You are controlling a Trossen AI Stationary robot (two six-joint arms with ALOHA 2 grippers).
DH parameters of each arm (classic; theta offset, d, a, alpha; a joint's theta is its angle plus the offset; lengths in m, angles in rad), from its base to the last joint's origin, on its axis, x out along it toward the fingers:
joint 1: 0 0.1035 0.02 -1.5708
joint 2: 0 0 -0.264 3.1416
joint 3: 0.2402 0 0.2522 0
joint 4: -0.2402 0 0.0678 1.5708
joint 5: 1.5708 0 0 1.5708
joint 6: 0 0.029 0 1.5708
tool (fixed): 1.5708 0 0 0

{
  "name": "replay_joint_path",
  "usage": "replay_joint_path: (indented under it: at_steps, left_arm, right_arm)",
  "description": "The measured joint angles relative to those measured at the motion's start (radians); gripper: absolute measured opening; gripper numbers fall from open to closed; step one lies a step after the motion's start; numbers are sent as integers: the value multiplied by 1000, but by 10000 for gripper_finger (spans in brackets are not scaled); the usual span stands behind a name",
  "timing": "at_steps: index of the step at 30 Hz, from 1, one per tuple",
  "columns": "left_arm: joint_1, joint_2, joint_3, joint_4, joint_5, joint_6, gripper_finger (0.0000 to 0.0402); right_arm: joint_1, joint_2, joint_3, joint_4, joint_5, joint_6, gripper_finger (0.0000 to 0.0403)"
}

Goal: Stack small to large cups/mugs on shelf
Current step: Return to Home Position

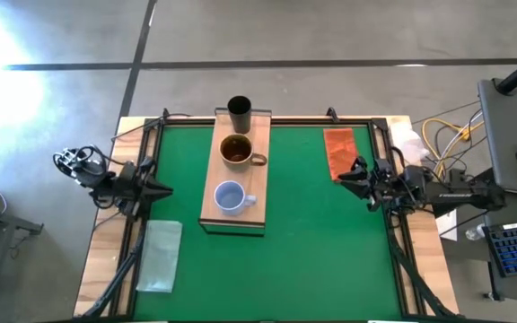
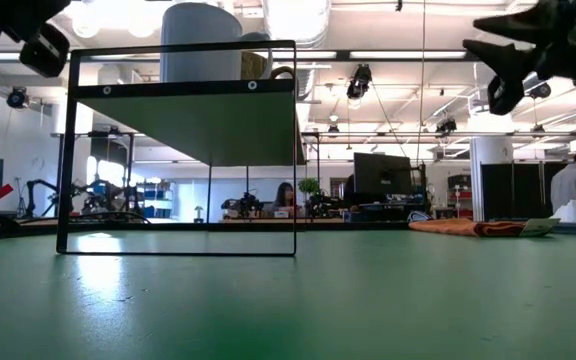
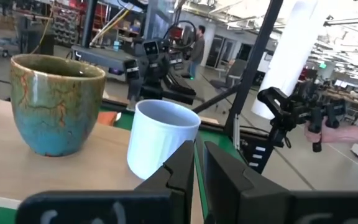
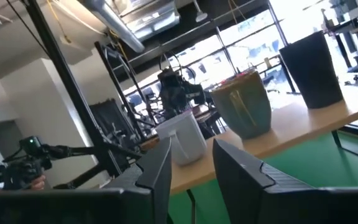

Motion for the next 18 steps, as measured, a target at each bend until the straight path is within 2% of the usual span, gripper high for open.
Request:
replay_joint_path:
  at_steps: [7, 13, 18]
  left_arm:
    - [0, 0, -32, 71, -30, 21, 22]
    - [0, 0, -227, 446, -47, 123, 22]
    - [0, -1, -384, 708, -33, 136, 22]
  right_arm:
    - [0, -141, -42, -96, 2, 14, 107]
    - [0, -173, -41, -112, 3, -19, 104]
    - [0, -173, -41, -119, 2, -4, 98]
